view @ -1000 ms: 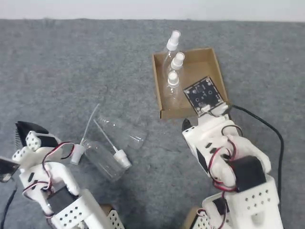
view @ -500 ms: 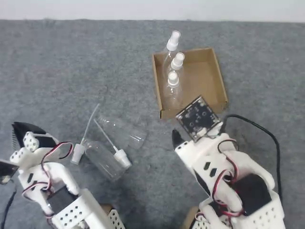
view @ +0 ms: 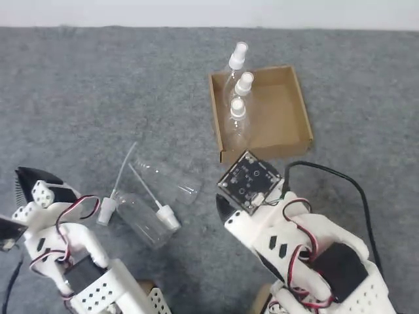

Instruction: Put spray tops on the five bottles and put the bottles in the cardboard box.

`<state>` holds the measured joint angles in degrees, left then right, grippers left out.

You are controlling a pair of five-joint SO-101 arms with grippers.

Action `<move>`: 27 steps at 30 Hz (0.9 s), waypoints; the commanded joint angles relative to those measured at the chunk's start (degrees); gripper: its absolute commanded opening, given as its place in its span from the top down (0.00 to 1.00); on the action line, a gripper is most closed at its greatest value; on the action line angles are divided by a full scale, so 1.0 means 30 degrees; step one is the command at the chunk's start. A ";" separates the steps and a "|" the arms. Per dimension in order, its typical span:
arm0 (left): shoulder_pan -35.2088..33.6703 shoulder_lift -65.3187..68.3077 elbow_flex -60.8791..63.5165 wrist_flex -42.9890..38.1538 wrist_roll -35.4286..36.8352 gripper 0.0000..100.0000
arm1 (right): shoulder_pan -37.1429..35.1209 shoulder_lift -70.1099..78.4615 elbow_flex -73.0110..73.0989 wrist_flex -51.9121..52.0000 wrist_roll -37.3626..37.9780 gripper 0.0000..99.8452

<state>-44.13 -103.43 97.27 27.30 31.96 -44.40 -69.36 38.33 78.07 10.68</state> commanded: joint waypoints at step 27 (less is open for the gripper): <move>0.0000 -0.0352 -0.0249 -0.0586 -0.1582 0.99 | -0.5407 1.0007 -0.0176 -0.4791 0.0264 0.55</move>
<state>-44.13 -103.43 97.27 27.30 27.91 -59.16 -42.55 38.33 67.08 10.68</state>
